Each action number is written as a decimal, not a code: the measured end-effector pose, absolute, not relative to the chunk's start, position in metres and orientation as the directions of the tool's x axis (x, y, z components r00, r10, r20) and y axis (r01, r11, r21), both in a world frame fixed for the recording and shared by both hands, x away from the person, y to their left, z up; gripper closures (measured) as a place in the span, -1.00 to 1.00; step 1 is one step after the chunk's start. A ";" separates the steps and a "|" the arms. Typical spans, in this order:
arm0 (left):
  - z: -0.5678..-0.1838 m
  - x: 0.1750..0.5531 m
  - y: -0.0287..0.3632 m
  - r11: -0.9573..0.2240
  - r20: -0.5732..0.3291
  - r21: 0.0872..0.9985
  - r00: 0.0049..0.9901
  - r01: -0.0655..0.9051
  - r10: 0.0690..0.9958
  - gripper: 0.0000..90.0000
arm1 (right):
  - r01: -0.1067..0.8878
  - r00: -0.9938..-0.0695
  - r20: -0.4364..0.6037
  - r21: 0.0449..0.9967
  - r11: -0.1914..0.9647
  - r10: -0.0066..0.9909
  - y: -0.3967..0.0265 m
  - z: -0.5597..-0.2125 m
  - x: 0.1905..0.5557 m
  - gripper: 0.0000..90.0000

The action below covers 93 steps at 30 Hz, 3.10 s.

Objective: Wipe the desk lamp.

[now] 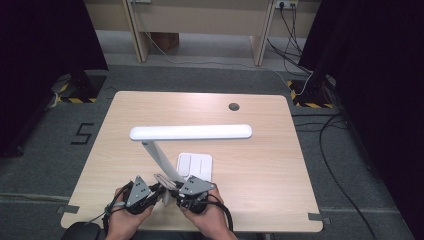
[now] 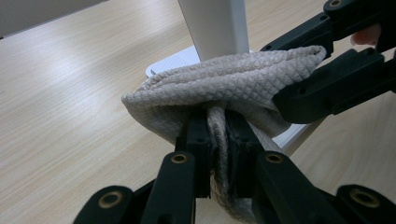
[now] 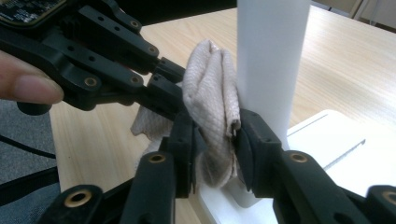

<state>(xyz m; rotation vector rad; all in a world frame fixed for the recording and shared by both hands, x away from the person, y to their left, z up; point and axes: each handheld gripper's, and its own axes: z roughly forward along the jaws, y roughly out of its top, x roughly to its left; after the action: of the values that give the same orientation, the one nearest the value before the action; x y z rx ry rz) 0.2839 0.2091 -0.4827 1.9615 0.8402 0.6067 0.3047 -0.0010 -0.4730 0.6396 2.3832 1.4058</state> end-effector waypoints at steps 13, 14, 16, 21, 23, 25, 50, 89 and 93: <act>-0.478 0.280 0.213 -0.358 0.062 0.882 0.675 0.308 0.735 0.76 | 0.197 -0.859 -0.075 0.865 0.462 0.506 -0.006 -0.464 0.300 0.95; -0.476 0.279 0.214 -0.346 0.050 0.885 0.677 0.311 0.735 0.73 | 0.198 -0.857 -0.077 0.864 0.462 0.510 -0.009 -0.461 0.299 0.95; -0.474 0.278 0.216 -0.315 0.021 0.895 0.676 0.315 0.737 0.66 | 0.190 -0.848 -0.089 0.869 0.457 0.522 -0.017 -0.453 0.297 0.95; -0.470 0.275 0.215 -0.286 0.002 0.907 0.678 0.308 0.735 0.50 | 0.180 -0.804 -0.122 0.882 0.435 0.582 -0.038 -0.438 0.301 0.95; -0.470 0.275 0.216 -0.266 -0.014 0.912 0.673 0.312 0.740 0.45 | 0.168 -0.786 -0.141 0.888 0.427 0.602 -0.043 -0.432 0.302 0.95; -0.471 0.277 0.217 -0.273 -0.010 0.908 0.669 0.317 0.743 0.45 | 0.145 -0.775 -0.157 0.899 0.414 0.613 -0.044 -0.424 0.304 0.95; -0.501 0.307 0.203 -0.357 0.028 0.867 0.682 0.348 0.731 0.81 | -0.159 -0.676 -0.327 0.940 0.302 0.661 0.004 -0.350 0.315 0.95; -0.519 0.315 0.195 -0.446 0.072 0.830 0.729 0.335 0.681 0.94 | -0.167 -0.683 -0.318 0.944 0.283 0.657 0.025 -0.347 0.324 0.94; -0.519 0.316 0.194 -0.459 0.080 0.823 0.731 0.336 0.678 0.95 | -0.164 -0.686 -0.317 0.944 0.285 0.655 0.026 -0.346 0.324 0.94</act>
<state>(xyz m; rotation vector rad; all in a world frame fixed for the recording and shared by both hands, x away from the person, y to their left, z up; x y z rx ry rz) 0.3158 0.1944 -0.5192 2.0785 0.7653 0.5086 0.3239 0.0265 -0.3464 0.4418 1.8518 1.4786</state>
